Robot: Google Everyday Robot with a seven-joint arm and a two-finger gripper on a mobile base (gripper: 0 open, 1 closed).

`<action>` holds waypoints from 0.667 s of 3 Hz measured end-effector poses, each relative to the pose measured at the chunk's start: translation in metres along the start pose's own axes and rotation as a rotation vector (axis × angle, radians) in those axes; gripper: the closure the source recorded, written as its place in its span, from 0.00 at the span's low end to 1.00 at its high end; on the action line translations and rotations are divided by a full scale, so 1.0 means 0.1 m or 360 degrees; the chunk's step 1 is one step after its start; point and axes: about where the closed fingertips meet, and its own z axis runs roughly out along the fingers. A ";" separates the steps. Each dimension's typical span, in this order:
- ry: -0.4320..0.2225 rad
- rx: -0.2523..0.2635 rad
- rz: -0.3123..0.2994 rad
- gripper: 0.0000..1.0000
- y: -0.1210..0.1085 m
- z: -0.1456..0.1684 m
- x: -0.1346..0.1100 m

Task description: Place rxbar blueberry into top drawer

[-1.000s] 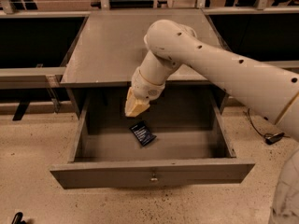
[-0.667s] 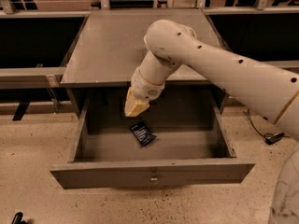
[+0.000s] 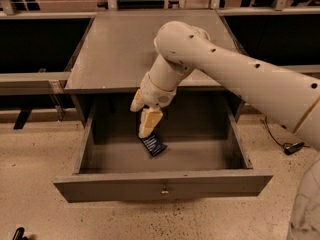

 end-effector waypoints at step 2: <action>0.0000 -0.0001 0.0000 0.00 0.00 0.00 0.00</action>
Offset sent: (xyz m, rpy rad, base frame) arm 0.0000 0.0000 0.0000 0.0000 0.0000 0.0000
